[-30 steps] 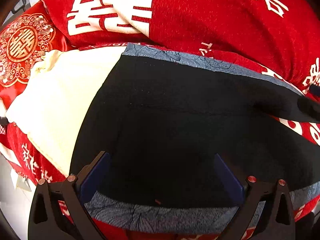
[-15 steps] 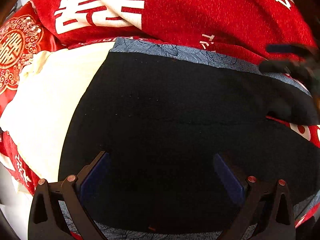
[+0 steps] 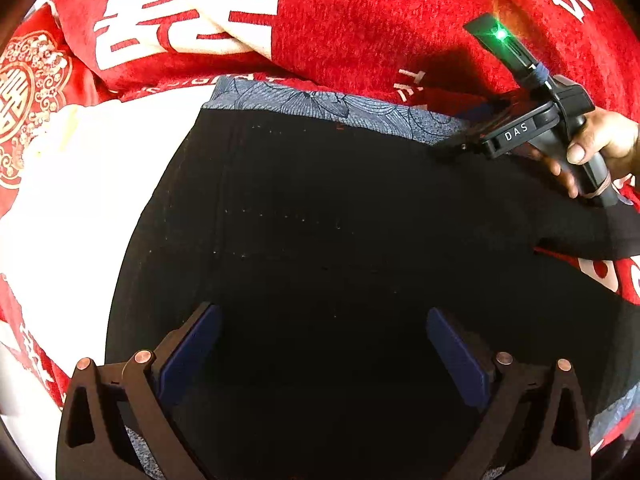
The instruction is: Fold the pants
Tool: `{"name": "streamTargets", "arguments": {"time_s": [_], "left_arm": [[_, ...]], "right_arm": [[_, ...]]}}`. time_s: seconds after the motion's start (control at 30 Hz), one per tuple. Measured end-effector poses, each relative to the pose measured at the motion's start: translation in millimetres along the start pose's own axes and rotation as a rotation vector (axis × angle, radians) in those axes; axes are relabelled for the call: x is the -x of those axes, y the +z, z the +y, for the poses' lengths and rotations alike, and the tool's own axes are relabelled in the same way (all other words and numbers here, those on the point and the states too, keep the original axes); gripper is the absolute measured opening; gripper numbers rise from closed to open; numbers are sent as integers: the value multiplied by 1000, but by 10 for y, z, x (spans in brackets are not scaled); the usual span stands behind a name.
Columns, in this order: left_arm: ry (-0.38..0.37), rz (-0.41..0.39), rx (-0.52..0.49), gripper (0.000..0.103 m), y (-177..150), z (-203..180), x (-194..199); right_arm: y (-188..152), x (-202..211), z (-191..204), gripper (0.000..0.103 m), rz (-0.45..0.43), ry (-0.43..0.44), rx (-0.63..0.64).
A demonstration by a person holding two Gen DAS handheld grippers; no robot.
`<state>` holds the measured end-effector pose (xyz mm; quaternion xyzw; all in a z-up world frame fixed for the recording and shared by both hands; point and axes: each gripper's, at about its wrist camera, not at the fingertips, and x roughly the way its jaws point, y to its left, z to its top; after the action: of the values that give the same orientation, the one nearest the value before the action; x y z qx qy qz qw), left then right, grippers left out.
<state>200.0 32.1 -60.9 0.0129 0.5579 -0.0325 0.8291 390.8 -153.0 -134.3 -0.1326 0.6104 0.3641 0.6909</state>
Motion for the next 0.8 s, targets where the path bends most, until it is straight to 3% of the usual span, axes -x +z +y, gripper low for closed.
{"name": "streamTargets", "arguments": {"time_s": [0.07, 0.1, 0.13, 0.17, 0.2, 0.23, 0.3, 0.4, 0.6, 0.7, 0.8], "left_arm": [[1, 3, 2, 103, -3, -1, -16], [0, 1, 2, 103, -4, 0, -10], [-3, -2, 6, 103, -5, -3, -2], [-12, -3, 13, 103, 0, 5, 8], [-24, -3, 20, 103, 12, 17, 18], [-32, -5, 30, 103, 28, 28, 29], [-61, -12, 65, 103, 78, 79, 68], [-137, -26, 150, 103, 193, 199, 138], [-251, -40, 336, 103, 545, 411, 207], [-280, -57, 400, 103, 701, 435, 249], [-268, -59, 431, 103, 869, 367, 241]], "right_arm": [[20, 10, -7, 97, -25, 22, 24], [32, 4, 13, 86, -14, 63, 24], [40, 15, 41, 50, -15, 92, 34], [50, 10, 88, 26, 1, 118, 51], [43, 23, 137, 13, 8, 92, 68], [36, 46, 181, 8, 9, 79, 82], [26, 124, 236, 7, 0, 66, 76], [-34, 398, 421, 7, -89, -8, 75], [-441, 938, 1152, 7, -270, -197, 140], [-596, 950, 1462, 7, -297, -322, 179], [-706, 971, 1602, 7, -309, -371, 173]]}}
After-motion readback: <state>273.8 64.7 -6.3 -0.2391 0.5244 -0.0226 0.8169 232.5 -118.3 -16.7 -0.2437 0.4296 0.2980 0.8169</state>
